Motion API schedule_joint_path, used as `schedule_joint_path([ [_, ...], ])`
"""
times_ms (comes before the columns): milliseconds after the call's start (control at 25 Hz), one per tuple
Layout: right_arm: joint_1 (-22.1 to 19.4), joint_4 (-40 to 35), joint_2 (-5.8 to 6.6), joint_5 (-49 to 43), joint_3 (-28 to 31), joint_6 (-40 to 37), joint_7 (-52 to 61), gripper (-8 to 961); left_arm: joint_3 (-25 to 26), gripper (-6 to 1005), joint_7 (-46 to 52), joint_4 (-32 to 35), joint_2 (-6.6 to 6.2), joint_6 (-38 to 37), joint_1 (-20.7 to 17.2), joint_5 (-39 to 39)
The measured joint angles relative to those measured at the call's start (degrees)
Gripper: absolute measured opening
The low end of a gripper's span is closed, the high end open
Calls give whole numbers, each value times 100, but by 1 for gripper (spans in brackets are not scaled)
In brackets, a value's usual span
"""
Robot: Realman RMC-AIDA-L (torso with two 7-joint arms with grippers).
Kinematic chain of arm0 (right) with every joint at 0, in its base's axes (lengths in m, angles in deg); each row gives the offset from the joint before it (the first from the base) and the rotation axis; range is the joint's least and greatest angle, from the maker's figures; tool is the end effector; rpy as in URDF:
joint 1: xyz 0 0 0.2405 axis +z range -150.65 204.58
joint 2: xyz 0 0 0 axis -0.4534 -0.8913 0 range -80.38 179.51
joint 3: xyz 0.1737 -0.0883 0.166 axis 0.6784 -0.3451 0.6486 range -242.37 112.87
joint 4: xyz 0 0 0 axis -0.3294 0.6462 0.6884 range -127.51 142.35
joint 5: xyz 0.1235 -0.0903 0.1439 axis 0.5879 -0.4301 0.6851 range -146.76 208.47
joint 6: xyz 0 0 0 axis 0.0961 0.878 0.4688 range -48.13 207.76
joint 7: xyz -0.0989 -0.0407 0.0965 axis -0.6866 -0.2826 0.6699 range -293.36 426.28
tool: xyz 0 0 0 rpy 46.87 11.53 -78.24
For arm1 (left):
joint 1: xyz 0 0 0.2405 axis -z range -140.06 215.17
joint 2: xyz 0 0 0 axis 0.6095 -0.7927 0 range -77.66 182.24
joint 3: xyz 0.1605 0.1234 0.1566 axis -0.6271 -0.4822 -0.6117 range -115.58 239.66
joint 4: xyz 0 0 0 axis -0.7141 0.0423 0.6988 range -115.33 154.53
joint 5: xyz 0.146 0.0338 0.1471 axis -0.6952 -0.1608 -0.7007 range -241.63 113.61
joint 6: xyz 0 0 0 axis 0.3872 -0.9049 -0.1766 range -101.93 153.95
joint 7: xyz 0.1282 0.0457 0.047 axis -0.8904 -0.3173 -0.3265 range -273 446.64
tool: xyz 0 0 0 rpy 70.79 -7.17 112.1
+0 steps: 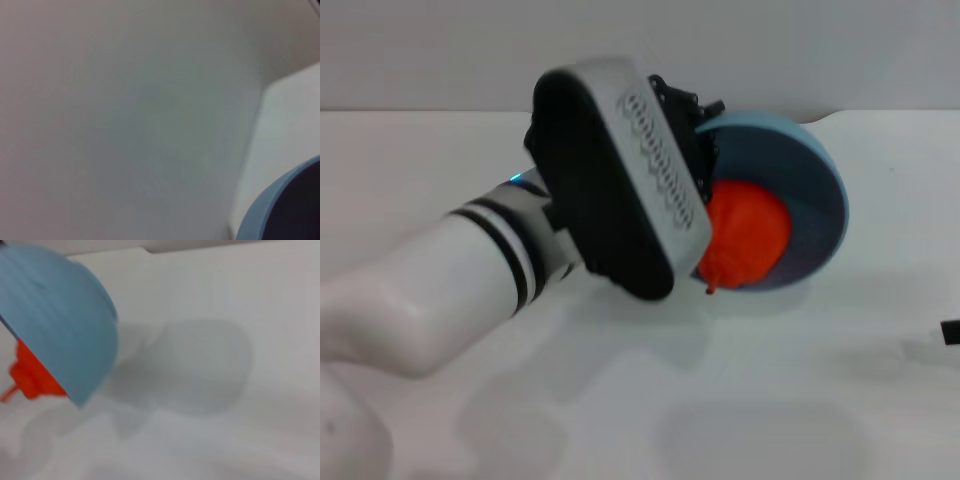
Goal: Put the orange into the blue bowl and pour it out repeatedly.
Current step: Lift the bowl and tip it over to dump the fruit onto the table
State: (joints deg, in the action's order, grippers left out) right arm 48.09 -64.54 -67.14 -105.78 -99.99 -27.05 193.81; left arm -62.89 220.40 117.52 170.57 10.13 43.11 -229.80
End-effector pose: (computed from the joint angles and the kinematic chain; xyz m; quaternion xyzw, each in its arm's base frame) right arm 0.3027 0.2797 0.1044 -0.8438 0.5148 0.0524 0.1422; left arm -0.0897 0.2918 -0.0596 -0.8822 0.1617 -0.0636 0.4375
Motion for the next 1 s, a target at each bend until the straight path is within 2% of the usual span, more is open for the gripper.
schedule_joint_path([
  [40,0,0,0,0,0,0,0,551,0,-2,0,0,0,0,0,0],
  [80,-7,19,6,-143,64,-8,0,552,-66,-2,-207,-153,3,360,-66,2],
  [240,-16,41,8,-243,176,-11,0,555,-409,-2,-1069,-971,20,1859,-190,17],
  [360,-23,47,9,-253,254,-13,0,557,-716,-2,-1758,-1687,39,3364,-253,38],
  [480,-25,54,15,-259,269,-14,1,559,-931,-2,-2295,-2159,55,4364,-212,94],
  [720,42,190,39,-263,266,-4,4,563,-1043,-2,-2803,-2383,58,4614,-68,361],
  [840,63,197,41,-267,242,30,5,566,-1045,-1,-2811,-2354,56,4656,-46,745],
  [1000,125,202,22,-265,235,39,-10,568,-867,-1,-2788,-1863,41,4230,-5,2147],
])
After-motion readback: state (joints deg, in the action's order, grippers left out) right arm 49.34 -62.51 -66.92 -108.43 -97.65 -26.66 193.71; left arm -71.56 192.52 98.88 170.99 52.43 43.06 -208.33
